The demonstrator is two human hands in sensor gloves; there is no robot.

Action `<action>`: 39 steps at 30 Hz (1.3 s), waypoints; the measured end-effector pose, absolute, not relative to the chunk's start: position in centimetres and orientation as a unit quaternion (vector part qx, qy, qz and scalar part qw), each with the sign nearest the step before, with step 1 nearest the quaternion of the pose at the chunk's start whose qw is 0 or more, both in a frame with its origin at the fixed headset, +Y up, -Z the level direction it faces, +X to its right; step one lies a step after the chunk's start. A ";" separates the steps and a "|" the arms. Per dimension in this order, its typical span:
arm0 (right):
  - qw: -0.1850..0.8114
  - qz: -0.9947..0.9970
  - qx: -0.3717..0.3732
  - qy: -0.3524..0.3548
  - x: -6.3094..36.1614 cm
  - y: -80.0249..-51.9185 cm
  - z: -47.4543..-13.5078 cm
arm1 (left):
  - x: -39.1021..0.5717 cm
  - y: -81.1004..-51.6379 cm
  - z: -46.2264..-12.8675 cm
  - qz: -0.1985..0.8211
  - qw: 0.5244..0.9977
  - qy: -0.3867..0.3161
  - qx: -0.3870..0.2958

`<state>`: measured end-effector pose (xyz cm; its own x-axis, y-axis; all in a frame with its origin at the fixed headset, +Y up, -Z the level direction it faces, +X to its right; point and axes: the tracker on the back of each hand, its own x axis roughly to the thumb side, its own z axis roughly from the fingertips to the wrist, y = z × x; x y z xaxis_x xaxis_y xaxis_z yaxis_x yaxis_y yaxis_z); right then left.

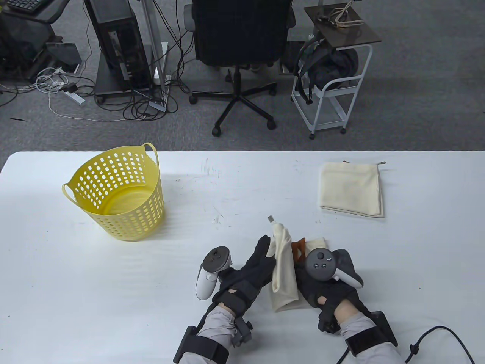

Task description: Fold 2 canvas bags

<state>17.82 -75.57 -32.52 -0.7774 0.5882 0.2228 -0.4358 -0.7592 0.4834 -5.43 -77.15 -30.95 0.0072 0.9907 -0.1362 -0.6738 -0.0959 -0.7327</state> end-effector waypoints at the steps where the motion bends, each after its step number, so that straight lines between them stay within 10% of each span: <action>1: 0.302 0.916 0.165 0.206 18.5 -75.2 -32.6 | -5.3 -77.3 -30.9 0.658 0.631 -0.238 -0.335; 8: 0.530 0.832 -0.061 0.152 27.1 -74.7 -32.3 | -4.7 -77.6 -30.9 0.608 0.675 -0.239 -0.343; 12: 0.608 0.750 -0.042 0.257 27.6 -76.1 -32.2 | -4.0 -77.4 -30.5 0.572 0.700 -0.254 -0.345; 20: 0.613 0.753 -0.073 0.228 26.4 -76.1 -32.3 | -5.7 -75.8 -31.0 0.562 0.735 -0.243 -0.291; 27: 0.620 0.747 -0.052 0.235 25.5 -76.6 -32.5 | -8.6 -74.1 -31.5 0.435 0.855 -0.214 -0.184; 39: 0.613 0.749 -0.064 0.242 25.3 -77.5 -32.7 | -5.9 -76.3 -31.2 0.268 0.902 -0.228 -0.251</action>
